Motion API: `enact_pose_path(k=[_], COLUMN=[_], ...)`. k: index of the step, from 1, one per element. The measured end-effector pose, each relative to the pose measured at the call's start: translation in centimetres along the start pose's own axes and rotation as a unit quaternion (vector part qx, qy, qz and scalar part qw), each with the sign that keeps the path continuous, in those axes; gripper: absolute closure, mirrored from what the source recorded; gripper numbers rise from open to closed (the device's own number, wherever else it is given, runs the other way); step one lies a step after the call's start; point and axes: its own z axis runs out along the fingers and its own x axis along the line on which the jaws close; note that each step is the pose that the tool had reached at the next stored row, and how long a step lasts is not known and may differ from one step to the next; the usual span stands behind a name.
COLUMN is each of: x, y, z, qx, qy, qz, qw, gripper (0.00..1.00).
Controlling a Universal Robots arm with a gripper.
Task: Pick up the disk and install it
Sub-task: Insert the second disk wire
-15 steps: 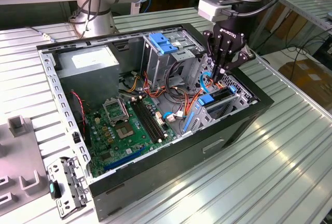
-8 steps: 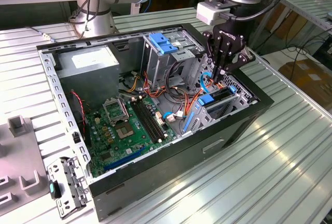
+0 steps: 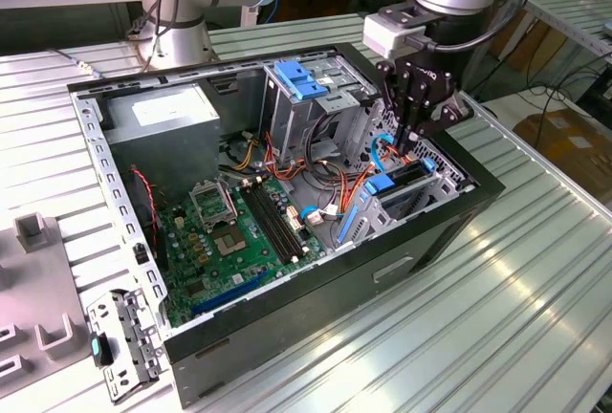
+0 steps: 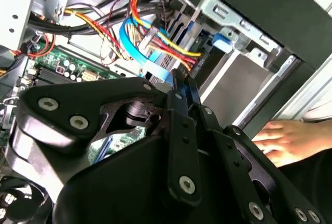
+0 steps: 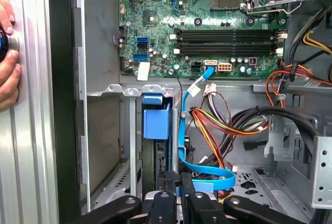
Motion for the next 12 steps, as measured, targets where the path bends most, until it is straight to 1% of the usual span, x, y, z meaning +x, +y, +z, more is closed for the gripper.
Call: enact_pose_path(k=[1, 3, 5, 7, 8, 9, 10, 12], x=[0.08, 0.58, 0.94, 1.28, 1.64, 1.91, 2.09, 2.55], y=[0.08, 0.20, 0.29, 0.35, 0.41, 0.45, 0.47, 0.56], z=[0.01, 0.09, 0.16, 0.22, 0.28, 0.34, 0.38, 0.47], qx=[0.0005, 0.0023, 0.0039, 0.0053, 0.0066, 0.0077, 0.0084, 0.0102], qy=[-0.0021, -0.0123, -0.0181, -0.0220, -0.0250, -0.0274, -0.0291, -0.0347], qz=[0.000, 0.001, 0.002, 0.002, 0.002, 0.002, 0.002, 0.003], qw=[1.00000, 0.99992, 0.99983, 0.99974, 0.99966, 0.99959, 0.99954, 0.99934], gripper=[0.84, 0.84, 0.84, 0.84, 0.84, 0.84, 0.84, 0.84])
